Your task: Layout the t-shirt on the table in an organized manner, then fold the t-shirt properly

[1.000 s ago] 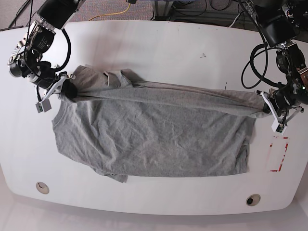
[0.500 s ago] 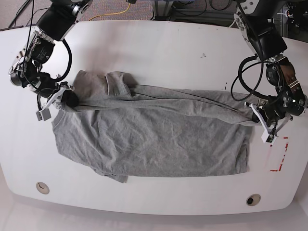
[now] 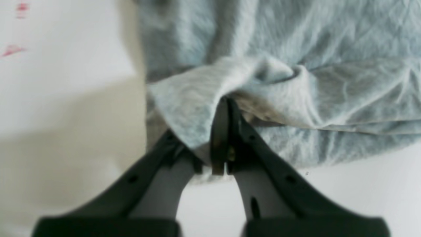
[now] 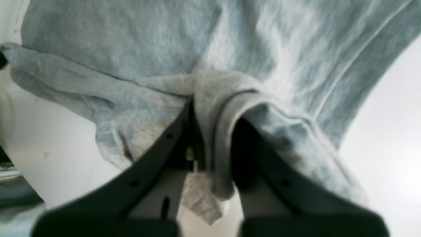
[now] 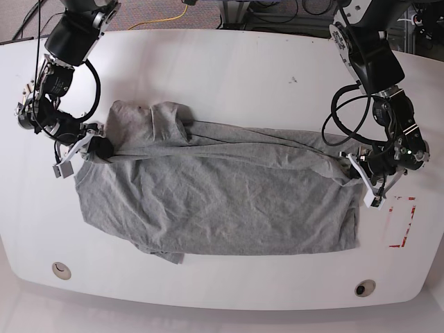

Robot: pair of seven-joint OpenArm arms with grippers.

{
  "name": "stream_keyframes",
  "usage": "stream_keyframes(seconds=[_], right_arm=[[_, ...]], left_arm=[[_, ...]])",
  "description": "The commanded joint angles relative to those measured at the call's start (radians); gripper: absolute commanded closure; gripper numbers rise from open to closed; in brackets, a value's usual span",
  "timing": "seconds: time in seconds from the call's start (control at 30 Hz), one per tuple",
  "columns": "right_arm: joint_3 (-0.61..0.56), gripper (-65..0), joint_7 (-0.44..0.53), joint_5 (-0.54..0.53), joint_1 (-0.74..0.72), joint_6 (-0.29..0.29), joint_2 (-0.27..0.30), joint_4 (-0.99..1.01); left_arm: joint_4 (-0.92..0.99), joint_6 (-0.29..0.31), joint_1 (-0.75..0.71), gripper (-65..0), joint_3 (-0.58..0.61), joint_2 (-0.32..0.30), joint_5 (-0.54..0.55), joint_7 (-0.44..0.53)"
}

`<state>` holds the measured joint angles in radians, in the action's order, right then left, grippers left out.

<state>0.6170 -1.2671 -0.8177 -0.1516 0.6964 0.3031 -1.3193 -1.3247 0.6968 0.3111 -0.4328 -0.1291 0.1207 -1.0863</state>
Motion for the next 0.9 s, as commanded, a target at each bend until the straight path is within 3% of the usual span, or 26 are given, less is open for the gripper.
stream_keyframes(seconds=[0.0,0.27,0.5,0.77,0.87], right_arm=[[-0.006,-0.6,0.023,-0.022,-0.044,0.002,0.041,0.033],[-0.009,-0.8,0.070,-0.021,-0.067,0.002,0.075,0.099],[-0.049,-1.1,0.073,-0.019,-0.078,0.002,0.081,0.099],[-0.056,-14.6,0.077,0.039,-0.090,0.002,0.080,0.099],[-0.059,-12.7,0.111,0.070,-0.090,0.002,0.077,0.099]], left_arm=[[0.014,0.001,0.040,-0.4,0.005,-0.014,0.015,0.034],[0.029,0.001,0.040,-0.4,0.007,-0.016,0.012,0.122],[0.066,0.001,0.041,-0.4,0.007,-0.027,-0.040,0.128],[0.070,0.001,0.036,-0.4,0.005,-0.043,-0.042,0.148],[0.070,0.001,0.036,-0.4,0.005,-0.056,-0.042,0.148]])
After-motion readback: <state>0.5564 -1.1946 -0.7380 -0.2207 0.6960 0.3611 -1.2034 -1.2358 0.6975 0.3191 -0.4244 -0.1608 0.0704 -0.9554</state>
